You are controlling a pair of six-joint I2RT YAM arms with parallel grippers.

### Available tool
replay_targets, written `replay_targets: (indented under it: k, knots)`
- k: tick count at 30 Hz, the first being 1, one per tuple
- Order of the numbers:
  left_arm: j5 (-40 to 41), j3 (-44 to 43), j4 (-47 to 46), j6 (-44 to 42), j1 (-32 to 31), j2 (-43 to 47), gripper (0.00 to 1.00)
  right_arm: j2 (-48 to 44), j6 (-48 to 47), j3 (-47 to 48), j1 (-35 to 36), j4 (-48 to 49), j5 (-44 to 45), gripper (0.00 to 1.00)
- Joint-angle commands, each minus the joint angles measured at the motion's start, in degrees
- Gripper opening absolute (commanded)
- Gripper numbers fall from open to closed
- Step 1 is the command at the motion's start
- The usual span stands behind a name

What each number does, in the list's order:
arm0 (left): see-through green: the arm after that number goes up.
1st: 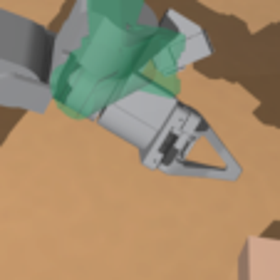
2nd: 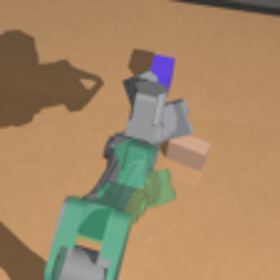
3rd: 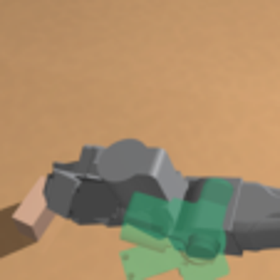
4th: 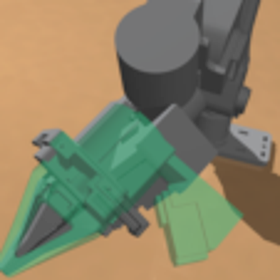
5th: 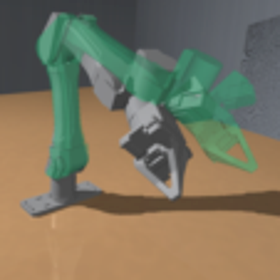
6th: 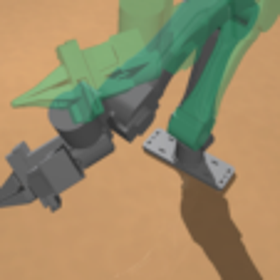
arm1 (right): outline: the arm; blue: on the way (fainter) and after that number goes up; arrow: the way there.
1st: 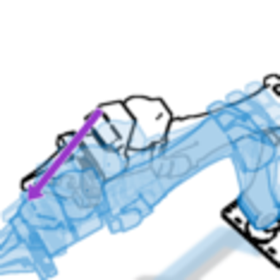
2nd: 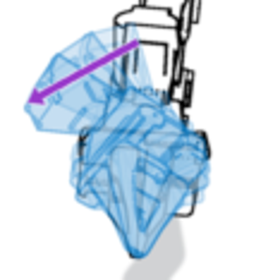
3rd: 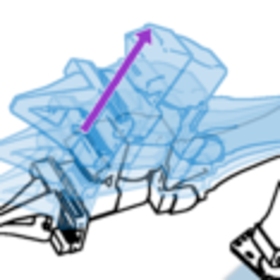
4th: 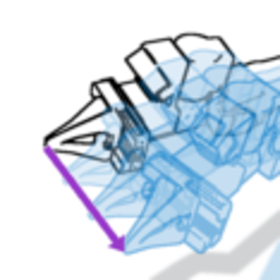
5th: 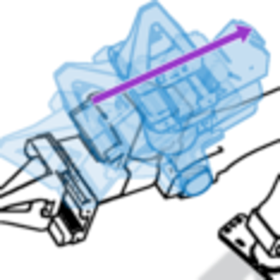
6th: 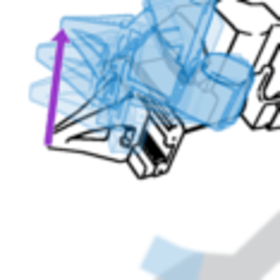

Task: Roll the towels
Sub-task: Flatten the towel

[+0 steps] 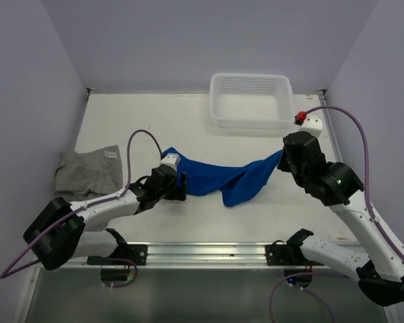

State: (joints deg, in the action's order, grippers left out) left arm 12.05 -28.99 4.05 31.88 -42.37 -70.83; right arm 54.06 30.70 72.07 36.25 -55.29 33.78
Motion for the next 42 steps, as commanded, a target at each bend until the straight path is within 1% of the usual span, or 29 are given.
replay_targets:
  k: [1,4,7,9,12,13,15,16,17,18,20,21,23,28,32,35,36,38,40,42]
  knots:
    - [3.2,-4.5,-3.1,-1.4,0.4,-2.4,0.82,-2.5,-1.3,-0.5,-0.7,-1.9,3.2,0.00]
    - [2.4,-5.5,-5.5,-0.9,0.4,-4.8,0.80,-4.0,-1.1,-2.4,-0.7,-1.8,4.5,0.00]
    - [3.1,-5.8,-6.2,0.1,0.4,-7.1,0.79,-5.2,-0.6,-6.6,-0.7,-0.6,4.0,0.00]
    - [2.9,-6.2,-6.2,0.2,0.4,-9.3,0.78,-5.6,-0.1,-7.6,-0.7,-0.2,3.6,0.00]
    - [2.9,-8.8,-4.1,-0.5,0.4,-13.4,0.74,-5.9,0.2,-9.0,-0.7,0.4,3.0,0.00]
    - [3.2,-9.3,-1.7,-0.7,0.4,-14.6,0.71,-6.0,0.2,-9.5,-0.7,0.6,2.7,0.00]
    - [3.6,-10.4,-0.6,-1.1,0.4,-17.0,0.66,-6.2,0.2,-10.0,-0.7,1.2,2.8,0.00]
    - [3.8,-10.6,0.0,-1.3,0.4,-17.6,0.54,-6.2,0.2,-10.5,-0.7,1.4,2.9,0.00]
    - [3.9,-10.6,0.1,-1.5,0.4,-18.0,0.47,-6.2,0.2,-10.8,-0.7,1.8,2.8,0.00]
    - [4.1,-10.5,0.4,-1.5,0.4,-18.1,0.34,-6.0,0.2,-11.0,-0.7,2.0,2.7,0.00]
    - [4.6,-10.5,0.8,-1.5,0.4,-17.7,0.23,-5.9,0.2,-11.7,-0.7,2.5,2.7,0.00]
    - [4.9,-10.7,1.4,-1.6,0.4,-17.4,0.09,-5.9,-0.3,-12.2,-0.7,2.8,2.7,0.00]
    - [6.4,-11.3,2.3,-2.1,0.4,-16.2,0.00,-5.6,-0.9,-12.7,-0.7,4.0,3.1,0.00]
    - [12.4,-16.1,7.6,-3.9,0.7,-12.2,0.00,-4.4,-2.6,-12.2,-0.7,5.2,4.4,0.00]
    - [14.8,-21.5,11.5,-6.3,2.0,-6.4,0.00,-2.6,-4.1,-10.4,-0.7,6.5,6.9,0.00]
    - [12.8,-26.4,13.5,-6.8,5.7,-3.9,0.00,-0.4,-6.4,-8.6,-1.1,8.8,7.7,0.00]
    - [12.1,-28.8,14.3,-6.8,7.9,-3.5,0.00,1.1,-7.6,-7.9,-1.3,9.2,7.6,0.00]
    - [9.7,-32.4,15.4,-6.7,10.8,-3.4,0.00,3.1,-8.5,-4.3,-1.4,10.8,7.3,0.00]
    - [7.0,-34.7,16.1,-6.7,12.6,-3.6,0.00,4.4,-9.5,-2.6,-1.7,12.6,6.7,0.00]
    - [6.2,-38.0,17.5,-6.7,14.5,-3.6,0.00,5.9,-11.7,-0.7,-1.9,15.1,6.3,0.00]
